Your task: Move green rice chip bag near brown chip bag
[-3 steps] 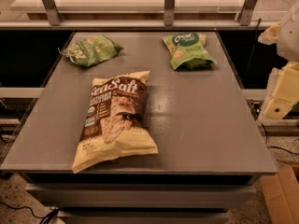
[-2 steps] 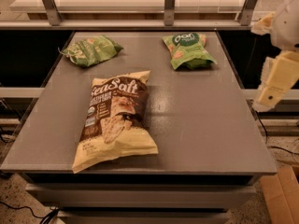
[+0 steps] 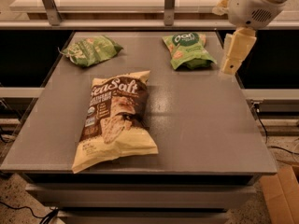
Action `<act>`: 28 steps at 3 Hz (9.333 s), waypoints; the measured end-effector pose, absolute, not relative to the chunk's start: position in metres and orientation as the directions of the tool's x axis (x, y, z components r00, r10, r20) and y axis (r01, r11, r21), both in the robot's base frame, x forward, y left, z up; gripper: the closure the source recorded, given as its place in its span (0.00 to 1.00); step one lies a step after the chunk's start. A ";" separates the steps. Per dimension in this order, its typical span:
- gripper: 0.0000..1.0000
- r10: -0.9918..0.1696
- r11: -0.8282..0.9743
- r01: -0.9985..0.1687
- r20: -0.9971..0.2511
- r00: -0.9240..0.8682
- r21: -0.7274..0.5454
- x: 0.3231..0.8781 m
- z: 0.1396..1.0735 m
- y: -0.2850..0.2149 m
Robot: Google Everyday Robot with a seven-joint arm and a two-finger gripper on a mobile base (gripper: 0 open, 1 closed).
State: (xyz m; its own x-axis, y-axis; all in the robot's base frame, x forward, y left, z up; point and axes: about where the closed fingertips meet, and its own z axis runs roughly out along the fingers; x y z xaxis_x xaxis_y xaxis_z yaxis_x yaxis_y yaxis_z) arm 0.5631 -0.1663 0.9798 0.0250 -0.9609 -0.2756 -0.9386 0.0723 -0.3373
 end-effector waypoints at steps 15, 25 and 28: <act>1.00 -0.942 -0.092 -0.845 -0.228 0.245 -0.526 0.756 0.933 -0.145; 1.00 -0.874 -0.271 -0.689 -0.128 0.469 -0.672 0.559 1.047 -0.119; 1.00 -0.880 -0.286 -0.730 -0.131 0.457 -0.621 0.528 1.002 -0.110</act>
Offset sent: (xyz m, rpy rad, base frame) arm 0.0581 -0.0006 0.0324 -0.0480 -0.1482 0.1344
